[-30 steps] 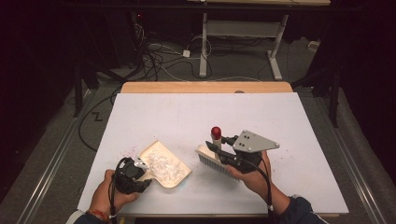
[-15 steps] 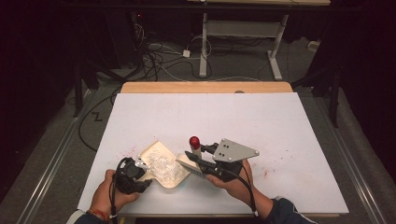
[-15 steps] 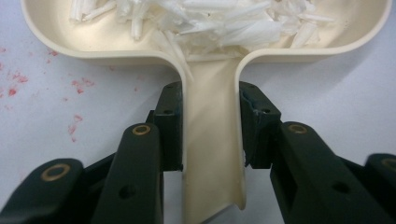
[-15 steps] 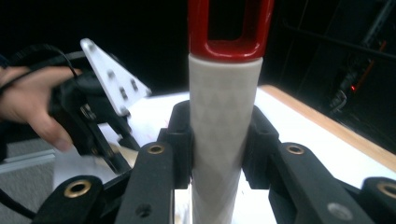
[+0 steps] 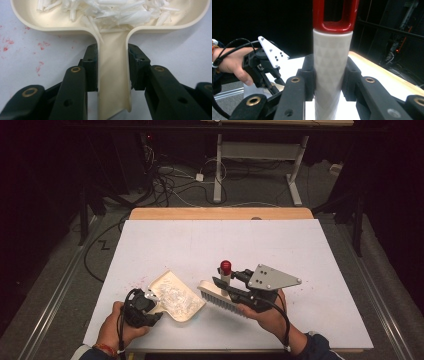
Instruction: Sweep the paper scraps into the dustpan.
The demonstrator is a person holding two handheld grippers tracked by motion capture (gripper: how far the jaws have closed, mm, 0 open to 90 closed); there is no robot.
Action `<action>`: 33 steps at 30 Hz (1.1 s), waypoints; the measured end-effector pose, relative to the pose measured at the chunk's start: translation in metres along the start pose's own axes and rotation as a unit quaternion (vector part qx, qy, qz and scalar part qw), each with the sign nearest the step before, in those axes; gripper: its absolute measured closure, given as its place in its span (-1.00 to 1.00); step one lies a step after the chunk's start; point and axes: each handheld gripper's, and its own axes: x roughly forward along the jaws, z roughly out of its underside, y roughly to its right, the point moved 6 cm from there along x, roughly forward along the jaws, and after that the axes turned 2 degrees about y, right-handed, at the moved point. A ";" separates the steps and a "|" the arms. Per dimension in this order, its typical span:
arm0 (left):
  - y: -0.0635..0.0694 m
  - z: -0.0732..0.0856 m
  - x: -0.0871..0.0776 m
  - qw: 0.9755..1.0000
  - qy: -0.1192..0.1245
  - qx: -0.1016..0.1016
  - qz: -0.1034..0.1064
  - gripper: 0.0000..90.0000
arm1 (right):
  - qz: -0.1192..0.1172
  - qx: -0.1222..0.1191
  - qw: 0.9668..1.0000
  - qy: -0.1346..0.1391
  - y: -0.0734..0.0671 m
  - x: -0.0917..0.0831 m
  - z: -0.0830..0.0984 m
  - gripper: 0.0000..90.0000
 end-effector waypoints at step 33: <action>0.006 0.010 -0.002 1.000 0.002 0.000 -0.003 0.41 | 0.113 0.038 0.993 0.008 0.078 -0.068 0.010 0.56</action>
